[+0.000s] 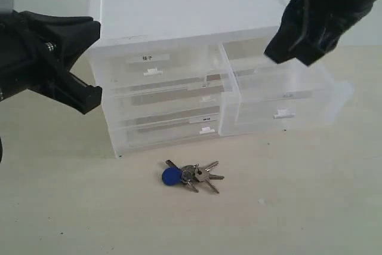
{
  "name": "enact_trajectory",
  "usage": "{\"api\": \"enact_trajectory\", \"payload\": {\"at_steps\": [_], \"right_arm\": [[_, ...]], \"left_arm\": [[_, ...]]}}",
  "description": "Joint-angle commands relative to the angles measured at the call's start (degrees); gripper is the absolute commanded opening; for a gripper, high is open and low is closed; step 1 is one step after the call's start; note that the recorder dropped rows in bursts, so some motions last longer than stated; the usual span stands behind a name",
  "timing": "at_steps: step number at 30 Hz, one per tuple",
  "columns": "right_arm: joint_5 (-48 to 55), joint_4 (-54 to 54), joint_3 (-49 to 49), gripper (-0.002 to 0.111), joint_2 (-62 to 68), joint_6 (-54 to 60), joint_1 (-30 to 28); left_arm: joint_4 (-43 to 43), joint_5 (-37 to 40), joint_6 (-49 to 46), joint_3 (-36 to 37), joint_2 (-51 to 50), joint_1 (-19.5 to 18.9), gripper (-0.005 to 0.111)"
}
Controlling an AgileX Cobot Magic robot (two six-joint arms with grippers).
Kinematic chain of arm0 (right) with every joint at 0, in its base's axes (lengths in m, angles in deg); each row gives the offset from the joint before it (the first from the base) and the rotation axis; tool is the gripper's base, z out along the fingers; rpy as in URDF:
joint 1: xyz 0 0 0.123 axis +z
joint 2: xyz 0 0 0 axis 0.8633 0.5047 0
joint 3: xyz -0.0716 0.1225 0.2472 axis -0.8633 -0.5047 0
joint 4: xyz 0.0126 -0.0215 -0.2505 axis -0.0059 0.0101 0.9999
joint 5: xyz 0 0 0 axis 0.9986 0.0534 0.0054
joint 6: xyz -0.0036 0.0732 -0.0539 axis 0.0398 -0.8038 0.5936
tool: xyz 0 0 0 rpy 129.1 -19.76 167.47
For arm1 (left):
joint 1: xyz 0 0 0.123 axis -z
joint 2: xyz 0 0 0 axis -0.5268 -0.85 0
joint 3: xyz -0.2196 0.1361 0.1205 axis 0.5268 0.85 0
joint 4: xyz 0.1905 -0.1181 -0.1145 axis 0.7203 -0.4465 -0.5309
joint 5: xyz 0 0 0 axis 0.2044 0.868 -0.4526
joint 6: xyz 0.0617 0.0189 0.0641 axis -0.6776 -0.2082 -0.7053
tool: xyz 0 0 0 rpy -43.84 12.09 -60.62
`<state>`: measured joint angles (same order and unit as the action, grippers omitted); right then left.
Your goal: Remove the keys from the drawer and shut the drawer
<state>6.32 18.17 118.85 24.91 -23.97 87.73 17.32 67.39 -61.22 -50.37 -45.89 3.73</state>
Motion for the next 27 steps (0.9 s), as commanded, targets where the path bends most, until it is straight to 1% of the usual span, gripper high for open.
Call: {"api": "enact_trajectory", "payload": {"at_steps": [1, 3, 6, 8, 13, 14, 15, 16, 18, 20, 25, 27], "right_arm": [[4.6, -6.0, -2.6, 0.048, -0.7, 13.1, 1.3], [2.1, -2.5, -5.2, 0.048, -0.7, 14.0, 2.6], [-5.9, 5.8, -10.2, 0.048, -0.7, 15.8, 5.0], [-9.4, 11.0, -13.3, 0.048, -0.7, 15.8, 6.3], [-16.5, 16.5, -18.6, 0.046, -0.7, 16.3, 6.5], [-17.8, 17.5, -19.3, 0.044, -0.7, 16.3, 6.5], [-19.2, 18.7, -19.9, 0.039, -0.7, 16.3, 6.5], [-20.5, 19.8, -20.3, 0.032, -0.7, 16.3, 6.5], [-21.8, 21.7, -20.8, 0.014, -0.7, 16.3, 6.5], [-22.3, 23.2, -20.8, 0.001, -0.7, 16.3, 6.5], [-25.9, 26.0, -20.8, 0.0, -1.0, 16.3, 6.5], [-27.1, 26.1, -20.8, 0.0, -1.3, 18.8, 6.5]], "left_arm": [[0.2, 0.4, -0.3, 0.5, -0.1, -0.3, 0.005], [0.4, 0.1, -0.3, 0.5, -0.1, -0.3, 0.005], [0.5, 0.1, -0.3, 0.5, -0.1, -0.3, 0.005], [0.5, 0.1, -0.3, 0.5, -0.1, -0.3, 0.005], [0.5, 0.1, 0.0, 0.5, -0.1, -0.3, 0.005], [0.5, 0.2, 0.0, 0.5, -0.1, -0.3, 0.005], [0.5, 0.2, 0.1, 0.6, -0.1, -0.3, 0.005], [0.5, 0.4, 0.1, 0.6, -0.1, -0.3, 0.005], [0.6, 0.5, 0.1, 0.6, -0.1, -0.3, 0.005], [0.6, 0.5, 0.1, 0.6, -0.1, -0.3, 0.005], [1.0, 0.5, 0.1, 0.6, -0.1, -0.3, 0.005], [1.3, 0.3, 0.1, 0.6, -0.1, -0.3, 0.005]]}}
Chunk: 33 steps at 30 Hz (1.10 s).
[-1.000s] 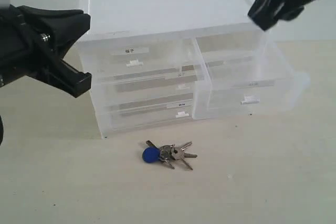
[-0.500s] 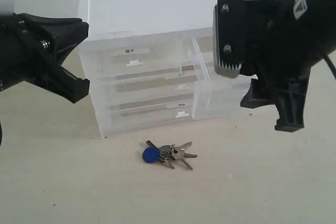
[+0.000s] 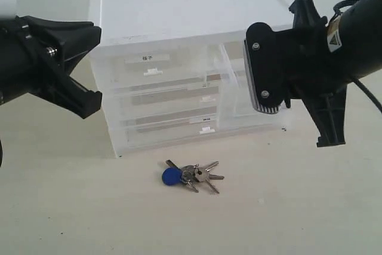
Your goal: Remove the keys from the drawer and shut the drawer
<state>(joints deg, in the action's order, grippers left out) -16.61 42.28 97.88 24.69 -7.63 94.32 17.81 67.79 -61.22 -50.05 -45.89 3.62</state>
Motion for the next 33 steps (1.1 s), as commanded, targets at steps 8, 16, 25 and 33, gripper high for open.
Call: {"api": "enact_trajectory", "payload": {"at_steps": [8, 16, 25, 33], "right_arm": [[-13.2, 10.4, 0.2, 0.0, -1.5, 5.9, -0.1], [-19.1, 11.0, 0.2, 0.0, -0.8, 4.9, -0.4], [-12.3, 9.8, 0.2, 0.0, -6.2, -2.6, 8.2], [-9.8, 9.1, 0.2, 0.0, -7.7, -9.3, 9.9]], "left_arm": [[2.0, -0.6, 0.1, 0.3, -1.6, -0.2, 0.005], [3.6, -5.0, 0.2, 0.3, -6.5, -0.2, 0.005], [3.8, -6.1, 0.2, 0.3, -6.9, -0.2, 0.005], [5.6, -4.9, 1.5, 0.3, -6.9, -0.2, 0.005]]}}
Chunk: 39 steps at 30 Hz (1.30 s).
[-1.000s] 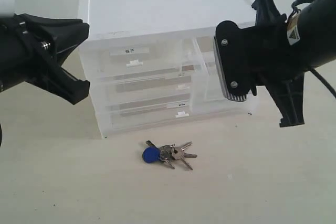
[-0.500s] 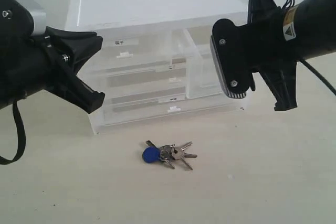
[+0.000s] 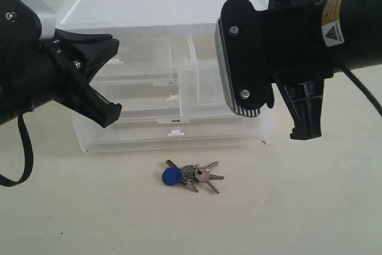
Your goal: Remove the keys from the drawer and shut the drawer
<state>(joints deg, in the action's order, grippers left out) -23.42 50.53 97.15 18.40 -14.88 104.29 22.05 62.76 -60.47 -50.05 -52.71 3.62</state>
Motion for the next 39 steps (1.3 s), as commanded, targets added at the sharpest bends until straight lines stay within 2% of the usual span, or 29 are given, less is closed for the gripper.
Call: {"api": "enact_trajectory", "payload": {"at_steps": [1, 5, 8, 16, 17, 18, 20, 21, 25, 28, 32, 36, 39], "right_arm": [[-4.3, 0.6, 0.9, 0.0, -1.4, -3.0, 0.0], [-6.1, -1.3, 0.8, 0.0, 0.9, -4.9, 0.0], [-5.4, -6.1, 0.8, 0.0, 3.9, -1.2, 0.0], [-6.5, 5.1, 0.8, 0.002, 5.5, -3.0, 0.0], [-7.2, 5.1, 0.8, 0.007, 5.5, -3.6, 0.0], [-7.5, 5.1, 0.8, 0.023, 5.5, -3.6, 0.0], [-7.7, 5.1, 0.8, 0.043, 5.1, -3.6, 0.0], [-7.9, 5.1, 0.8, 0.046, 4.4, -3.6, 0.0], [-8.8, 5.1, 0.8, 0.042, -0.1, -6.4, 0.0], [-8.2, 4.7, 0.8, 0.034, -2.9, -10.6, 0.0], [-5.0, 4.7, 0.8, 0.0, -4.4, -13.3, 0.0], [1.0, 0.6, 0.8, 0.0, -4.1, -12.0, 0.0], [7.0, -8.2, 0.8, 0.0, -4.1, -3.7, 0.0]], "left_arm": [[2.0, 0.1, 1.2, 0.3, -0.1, -0.2, 0.005], [9.5, 0.0, 6.1, 0.3, -0.1, -0.2, 0.005], [16.5, 0.0, 11.5, 0.3, -0.1, -0.2, 0.005], [19.3, 0.4, 13.9, 0.3, -0.1, -0.2, 0.005], [19.3, 0.4, 13.9, 0.3, -0.1, -0.2, 0.005], [19.3, 0.4, 13.9, 0.3, -0.1, -0.2, 0.005], [19.3, 0.4, 13.9, 0.3, -0.1, -0.2, 0.005], [19.6, 0.3, 14.3, 0.3, -0.1, -0.2, 0.005], [22.9, 0.3, 17.1, 0.3, -0.1, -0.2, 0.005], [23.2, 0.3, 17.4, 0.3, -0.1, -0.2, 0.005], [23.2, 0.3, 17.4, 0.5, -0.1, -0.2, 0.005], [23.2, -0.3, 17.4, 0.9, -0.1, -0.2, 0.005], [23.2, -0.5, 17.4, 0.9, -0.1, -0.2, 0.005]]}}
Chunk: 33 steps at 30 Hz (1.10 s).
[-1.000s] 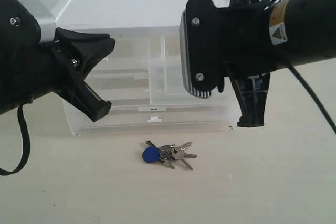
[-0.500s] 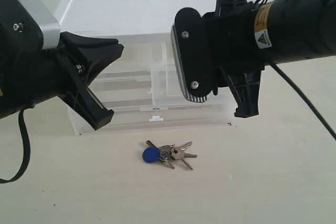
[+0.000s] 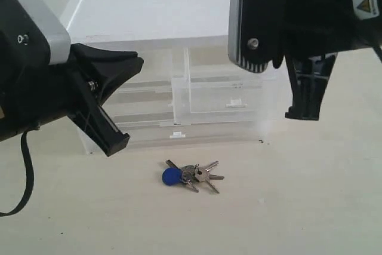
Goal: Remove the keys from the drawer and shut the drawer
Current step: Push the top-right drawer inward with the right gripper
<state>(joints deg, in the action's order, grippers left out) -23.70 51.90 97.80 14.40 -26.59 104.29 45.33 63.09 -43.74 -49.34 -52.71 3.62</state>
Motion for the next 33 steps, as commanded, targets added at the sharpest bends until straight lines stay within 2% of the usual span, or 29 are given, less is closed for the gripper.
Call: {"api": "enact_trajectory", "payload": {"at_steps": [1, 2, 4, 9, 12, 16, 19, 27, 33], "right_arm": [[9.6, -13.1, 0.1, 0.0, 0.0, 11.6, 0.0], [12.5, -16.3, 0.1, 0.0, 0.3, 16.5, 0.0], [14.0, -19.8, 0.1, 0.0, 1.0, 19.1, 0.0], [13.1, -18.1, 0.1, 0.0, 6.8, 16.6, 0.0], [10.2, -12.0, 0.1, 0.0, 11.1, 13.0, 0.0], [4.7, 3.6, 0.1, 0.0, 13.6, -0.9, 0.0], [2.7, 10.5, 0.1, 0.0, 14.0, -6.6, 0.0], [-1.2, 16.8, 0.1, 0.0, 15.0, -10.9, -0.1], [-6.8, 18.3, 0.1, 0.0, 17.3, -15.6, -5.2]], "left_arm": [[-0.1, -0.8, 0.7, 0.2, -0.1, -0.2, 0.005], [-0.1, -0.8, 0.7, 0.2, -0.1, -0.2, 0.005], [-0.1, -0.8, 0.7, 0.2, 0.2, -0.2, 0.005], [0.0, -0.3, 1.6, 0.2, 1.1, -0.2, 0.005], [0.0, 0.1, 1.6, 0.2, 1.0, -0.2, 0.005], [0.3, 0.1, 1.6, 0.2, 1.1, -0.2, 0.005], [0.3, -0.6, 1.6, 0.2, 1.1, -0.2, 0.005], [0.3, -0.3, 1.9, 0.2, 1.1, -0.2, 0.005], [0.5, -0.2, 1.9, 0.2, 1.1, -0.2, 0.005]]}}
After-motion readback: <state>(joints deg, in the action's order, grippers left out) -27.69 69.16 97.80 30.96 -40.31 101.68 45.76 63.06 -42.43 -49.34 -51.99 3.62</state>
